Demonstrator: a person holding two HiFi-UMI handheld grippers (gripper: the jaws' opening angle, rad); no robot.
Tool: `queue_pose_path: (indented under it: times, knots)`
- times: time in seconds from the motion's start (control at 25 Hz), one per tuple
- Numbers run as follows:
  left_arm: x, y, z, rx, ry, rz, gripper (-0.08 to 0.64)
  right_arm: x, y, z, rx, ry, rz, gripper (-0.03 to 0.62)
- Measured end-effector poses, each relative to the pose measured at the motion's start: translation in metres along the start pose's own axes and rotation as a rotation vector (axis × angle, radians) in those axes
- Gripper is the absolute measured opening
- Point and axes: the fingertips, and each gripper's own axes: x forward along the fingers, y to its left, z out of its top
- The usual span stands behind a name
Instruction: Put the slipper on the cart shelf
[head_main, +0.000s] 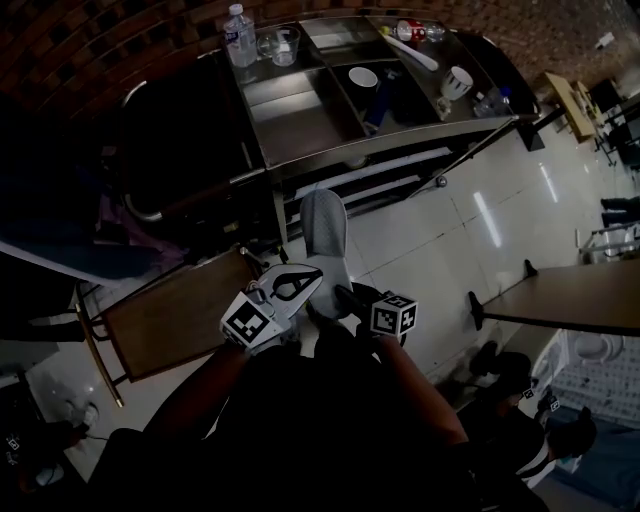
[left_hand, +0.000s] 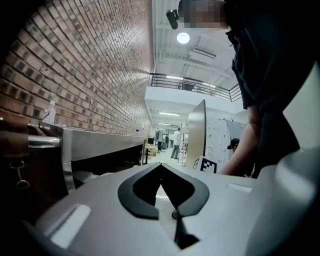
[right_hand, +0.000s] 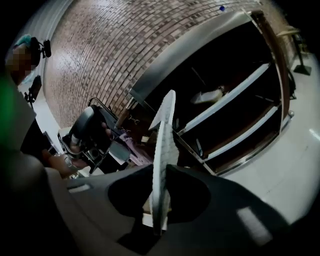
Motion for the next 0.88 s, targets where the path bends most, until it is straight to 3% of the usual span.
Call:
queue_pose_path:
  times: [0.2, 0.32, 0.88]
  knots:
    - [0.014, 0.029, -0.007, 0.020, 0.023, 0.041, 0.006, 0.028, -0.037, 0.023, 0.031, 0.055, -0.003, 0.066]
    - [0.024, 0.045, -0.007, 0.021, 0.031, 0.084, 0.006, 0.047, -0.053, 0.037, 0.044, 0.074, 0.042, 0.066]
    - [0.063, 0.102, 0.000, -0.019, 0.029, 0.198, 0.006, 0.126, -0.110, 0.125, -0.069, 0.091, 0.064, 0.067]
